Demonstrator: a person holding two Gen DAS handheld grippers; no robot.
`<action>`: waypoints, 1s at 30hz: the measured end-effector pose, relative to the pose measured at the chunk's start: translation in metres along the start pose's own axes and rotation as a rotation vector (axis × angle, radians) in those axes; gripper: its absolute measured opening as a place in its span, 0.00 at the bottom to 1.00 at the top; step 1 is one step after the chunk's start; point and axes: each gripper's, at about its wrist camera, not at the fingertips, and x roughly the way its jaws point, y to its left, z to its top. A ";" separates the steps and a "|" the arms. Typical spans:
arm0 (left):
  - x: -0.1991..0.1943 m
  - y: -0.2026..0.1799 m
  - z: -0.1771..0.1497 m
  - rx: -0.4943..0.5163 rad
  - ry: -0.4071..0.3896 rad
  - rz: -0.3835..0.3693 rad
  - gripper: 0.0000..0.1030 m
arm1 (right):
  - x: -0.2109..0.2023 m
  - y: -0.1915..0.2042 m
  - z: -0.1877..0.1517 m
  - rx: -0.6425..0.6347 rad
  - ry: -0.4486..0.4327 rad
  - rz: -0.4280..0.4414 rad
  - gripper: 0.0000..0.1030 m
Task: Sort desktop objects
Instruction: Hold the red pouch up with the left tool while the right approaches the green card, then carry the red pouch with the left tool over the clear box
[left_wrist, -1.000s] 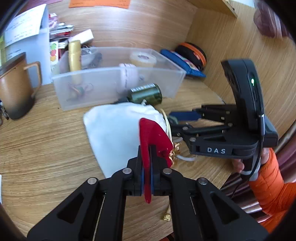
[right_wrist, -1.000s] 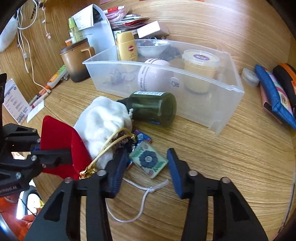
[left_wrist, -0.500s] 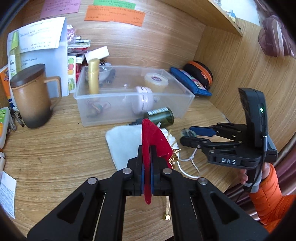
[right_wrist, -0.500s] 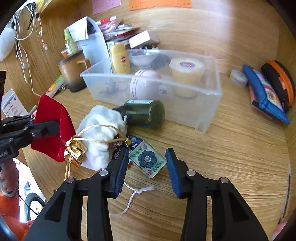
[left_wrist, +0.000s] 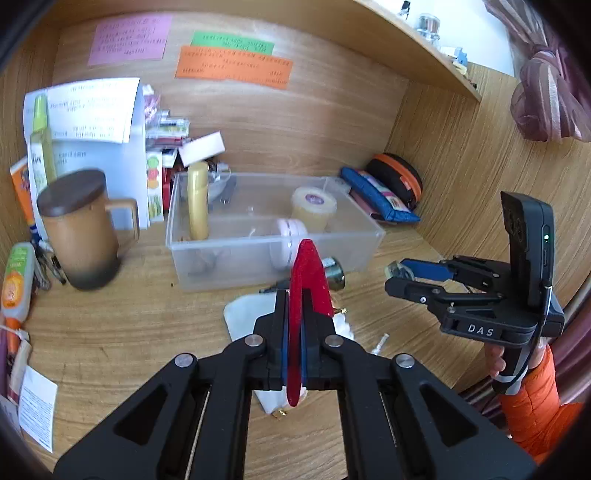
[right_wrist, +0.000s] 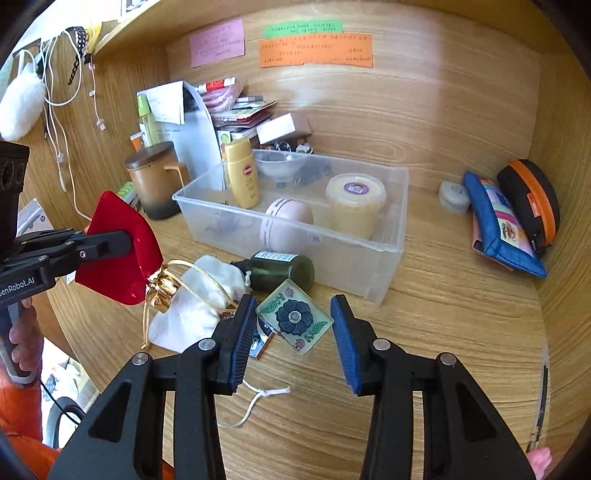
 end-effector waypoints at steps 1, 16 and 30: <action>-0.001 -0.002 0.002 0.004 -0.007 -0.006 0.03 | -0.001 0.000 0.001 0.001 -0.003 0.000 0.37; 0.001 -0.010 0.043 0.038 -0.053 -0.001 0.03 | -0.017 0.001 0.022 -0.016 -0.068 -0.004 0.37; 0.017 0.009 0.079 0.034 -0.041 0.055 0.03 | -0.018 -0.008 0.058 -0.046 -0.111 -0.031 0.37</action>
